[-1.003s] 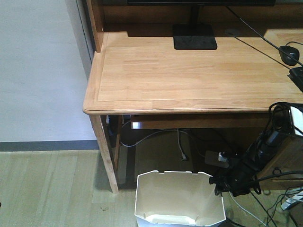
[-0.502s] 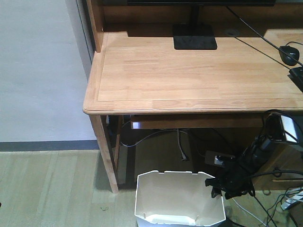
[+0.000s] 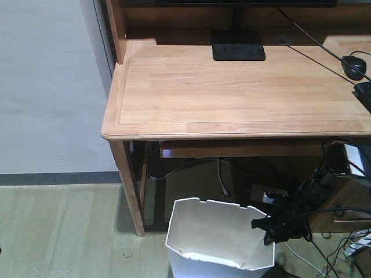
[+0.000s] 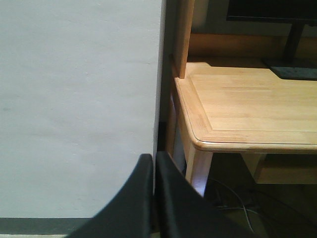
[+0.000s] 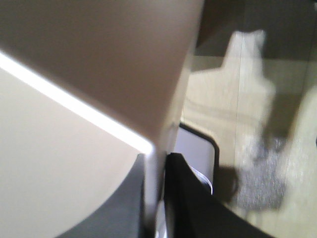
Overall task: Move trash bin to bedside with robot
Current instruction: 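Pull the bin out from under the desk with the right gripper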
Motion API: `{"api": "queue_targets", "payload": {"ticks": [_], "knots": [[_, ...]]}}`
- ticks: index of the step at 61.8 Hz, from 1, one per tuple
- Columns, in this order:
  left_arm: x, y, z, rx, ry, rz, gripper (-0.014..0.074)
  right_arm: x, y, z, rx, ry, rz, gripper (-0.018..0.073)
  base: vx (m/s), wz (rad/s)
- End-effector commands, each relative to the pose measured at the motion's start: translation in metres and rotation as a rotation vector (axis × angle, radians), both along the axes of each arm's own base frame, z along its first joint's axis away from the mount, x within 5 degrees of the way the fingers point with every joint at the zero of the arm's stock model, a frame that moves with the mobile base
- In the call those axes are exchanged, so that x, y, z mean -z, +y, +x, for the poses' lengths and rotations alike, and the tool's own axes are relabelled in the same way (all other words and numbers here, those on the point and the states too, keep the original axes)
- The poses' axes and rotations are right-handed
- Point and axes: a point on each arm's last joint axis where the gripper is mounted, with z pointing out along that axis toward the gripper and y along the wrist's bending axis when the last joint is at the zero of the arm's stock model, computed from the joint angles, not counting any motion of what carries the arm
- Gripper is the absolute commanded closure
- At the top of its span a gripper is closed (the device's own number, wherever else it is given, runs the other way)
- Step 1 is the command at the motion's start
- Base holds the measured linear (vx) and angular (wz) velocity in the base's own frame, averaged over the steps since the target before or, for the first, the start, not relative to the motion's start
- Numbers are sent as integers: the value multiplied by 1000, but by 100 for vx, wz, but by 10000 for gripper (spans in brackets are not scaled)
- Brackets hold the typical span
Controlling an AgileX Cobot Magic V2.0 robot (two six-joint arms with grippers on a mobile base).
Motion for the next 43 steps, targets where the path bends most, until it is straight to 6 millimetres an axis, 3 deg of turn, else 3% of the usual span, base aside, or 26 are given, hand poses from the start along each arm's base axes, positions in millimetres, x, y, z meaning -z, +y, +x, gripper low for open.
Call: {"api": "queue_targets", "payload": {"ticks": [1,13,26,43], "knots": [[-3,0,0,-4,-72,-9,602,-43,-1,31,-1,-94,71,569,0,0],[-3,0,0,-4,-72,-9,602,-69,-4,23,15,-220,4,568,0,0],[-3,0,0,-4,-72,-9,602,-99,13,5,-127,-296,185,566,0,0],[-3,0,0,-4,-72,-9,602,-137,16,-13,-152,-331,189,566,0,0]]}}
